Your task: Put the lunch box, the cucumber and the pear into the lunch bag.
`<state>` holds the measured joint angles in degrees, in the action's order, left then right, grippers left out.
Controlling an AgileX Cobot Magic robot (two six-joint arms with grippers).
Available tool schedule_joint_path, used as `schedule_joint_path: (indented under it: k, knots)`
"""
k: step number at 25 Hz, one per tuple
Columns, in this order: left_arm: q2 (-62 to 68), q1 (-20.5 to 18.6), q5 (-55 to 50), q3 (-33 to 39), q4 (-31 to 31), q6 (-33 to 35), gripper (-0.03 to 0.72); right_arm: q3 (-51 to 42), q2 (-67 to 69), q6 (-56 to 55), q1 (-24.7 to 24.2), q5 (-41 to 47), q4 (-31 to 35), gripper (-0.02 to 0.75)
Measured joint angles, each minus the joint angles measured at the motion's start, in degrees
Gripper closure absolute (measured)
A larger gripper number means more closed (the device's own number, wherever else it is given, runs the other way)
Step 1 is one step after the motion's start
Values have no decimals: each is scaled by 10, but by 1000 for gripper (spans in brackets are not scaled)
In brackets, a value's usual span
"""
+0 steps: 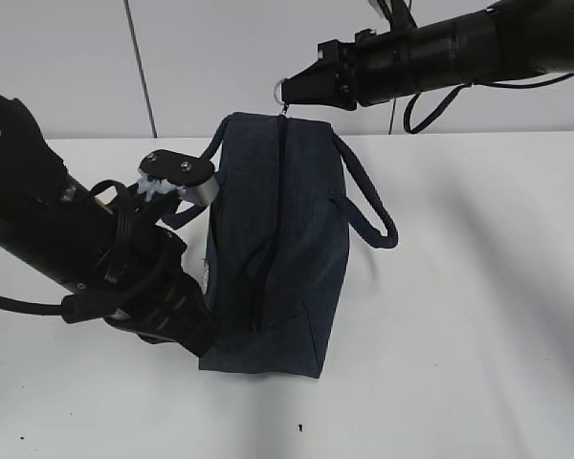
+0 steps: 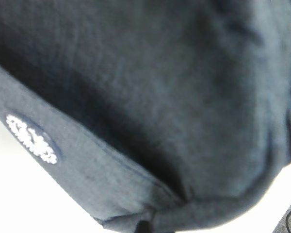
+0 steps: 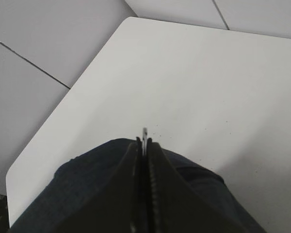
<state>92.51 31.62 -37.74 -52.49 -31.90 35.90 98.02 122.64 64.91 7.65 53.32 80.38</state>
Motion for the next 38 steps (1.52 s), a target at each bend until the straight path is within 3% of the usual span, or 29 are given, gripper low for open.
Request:
schedule_joint_path:
  k: [6,14,17,22,24,30,38]
  knots:
    - [0,0,-2,0,2,0,711,59,60,-48,-14,21,-3,732]
    - [-1,0,-8,0,4,-4,698,72,74,-55,-18,59,-4,732]
    - [-20,0,-20,0,4,-6,627,73,74,-56,-18,64,-4,732]
    - [-91,0,-42,0,4,-32,378,73,74,-56,-18,75,-2,732]
    - [-126,0,-43,0,4,-56,316,73,74,-56,-18,77,2,732]
    - [-195,0,28,-31,2,-93,281,73,74,-56,-18,86,8,732]
    - [-137,-1,84,-125,0,-95,280,73,74,-56,-18,109,24,733]
